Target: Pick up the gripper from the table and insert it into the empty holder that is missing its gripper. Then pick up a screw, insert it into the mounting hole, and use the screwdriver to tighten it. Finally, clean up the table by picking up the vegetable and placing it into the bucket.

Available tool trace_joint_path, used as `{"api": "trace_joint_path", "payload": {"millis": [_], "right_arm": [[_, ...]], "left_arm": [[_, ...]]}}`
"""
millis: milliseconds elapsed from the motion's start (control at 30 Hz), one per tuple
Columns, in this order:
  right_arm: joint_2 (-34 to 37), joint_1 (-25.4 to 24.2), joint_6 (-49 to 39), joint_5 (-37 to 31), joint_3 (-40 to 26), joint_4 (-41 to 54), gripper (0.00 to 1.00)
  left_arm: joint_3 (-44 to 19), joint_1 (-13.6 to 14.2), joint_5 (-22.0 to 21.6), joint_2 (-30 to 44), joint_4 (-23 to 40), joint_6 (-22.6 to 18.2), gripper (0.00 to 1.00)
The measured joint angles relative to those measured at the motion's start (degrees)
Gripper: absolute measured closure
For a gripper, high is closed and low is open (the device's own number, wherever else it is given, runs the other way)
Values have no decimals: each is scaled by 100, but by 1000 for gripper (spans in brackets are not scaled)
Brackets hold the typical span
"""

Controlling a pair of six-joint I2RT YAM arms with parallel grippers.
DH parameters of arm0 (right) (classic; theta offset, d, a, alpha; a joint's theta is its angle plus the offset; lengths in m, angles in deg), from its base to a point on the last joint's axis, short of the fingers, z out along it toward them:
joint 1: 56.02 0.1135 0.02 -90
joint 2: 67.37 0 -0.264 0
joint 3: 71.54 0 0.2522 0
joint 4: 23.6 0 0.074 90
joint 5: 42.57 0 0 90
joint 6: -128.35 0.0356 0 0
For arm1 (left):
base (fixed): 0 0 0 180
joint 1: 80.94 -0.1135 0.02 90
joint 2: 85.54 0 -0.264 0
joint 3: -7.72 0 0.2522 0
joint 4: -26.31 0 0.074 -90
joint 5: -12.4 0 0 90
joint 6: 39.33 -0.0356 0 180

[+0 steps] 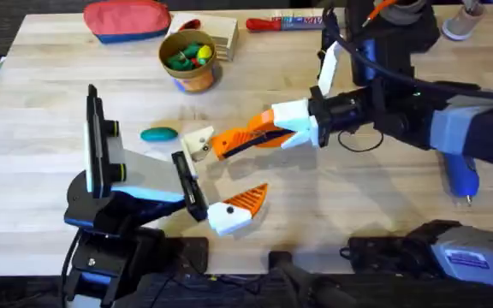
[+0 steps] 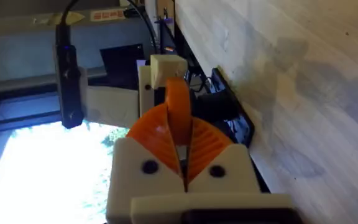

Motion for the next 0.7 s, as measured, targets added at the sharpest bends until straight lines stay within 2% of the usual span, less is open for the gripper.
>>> {"api": "trace_joint_path", "payload": {"millis": [333,700], "right_arm": [[3,205,363,-345,2,-538,999],[2,205,613,-417,2,-571,999]], "left_arm": [[0,-26,-186,-2,-25,0,12],[0,-26,-188,0,-26,0,13]]}}
